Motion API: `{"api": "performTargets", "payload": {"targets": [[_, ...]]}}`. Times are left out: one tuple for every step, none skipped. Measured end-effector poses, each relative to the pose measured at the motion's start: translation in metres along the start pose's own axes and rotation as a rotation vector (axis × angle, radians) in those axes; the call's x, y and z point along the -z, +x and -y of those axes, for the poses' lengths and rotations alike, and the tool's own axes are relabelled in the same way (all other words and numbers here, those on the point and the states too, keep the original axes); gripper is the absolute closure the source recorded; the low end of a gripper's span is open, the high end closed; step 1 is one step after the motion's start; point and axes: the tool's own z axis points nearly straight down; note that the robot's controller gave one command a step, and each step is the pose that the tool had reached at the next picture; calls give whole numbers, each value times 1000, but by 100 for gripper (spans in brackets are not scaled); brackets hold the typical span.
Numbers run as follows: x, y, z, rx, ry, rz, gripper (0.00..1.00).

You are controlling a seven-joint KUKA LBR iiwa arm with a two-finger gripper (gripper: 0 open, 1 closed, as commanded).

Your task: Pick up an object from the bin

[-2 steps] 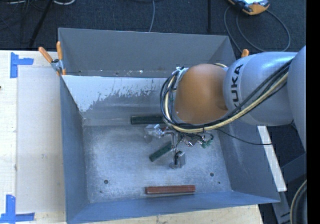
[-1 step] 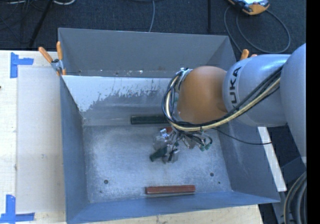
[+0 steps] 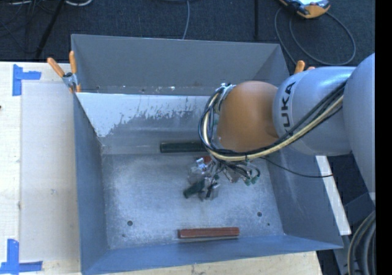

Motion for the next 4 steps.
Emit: {"api": "performTargets", "payload": {"targets": [[3, 0, 0, -1, 0, 0, 100], [15, 2, -1, -1, -2, -6, 100], [36, 2, -1, -2, -1, -4, 100], [47, 0, -1, -3, 2, 4, 100]]}}
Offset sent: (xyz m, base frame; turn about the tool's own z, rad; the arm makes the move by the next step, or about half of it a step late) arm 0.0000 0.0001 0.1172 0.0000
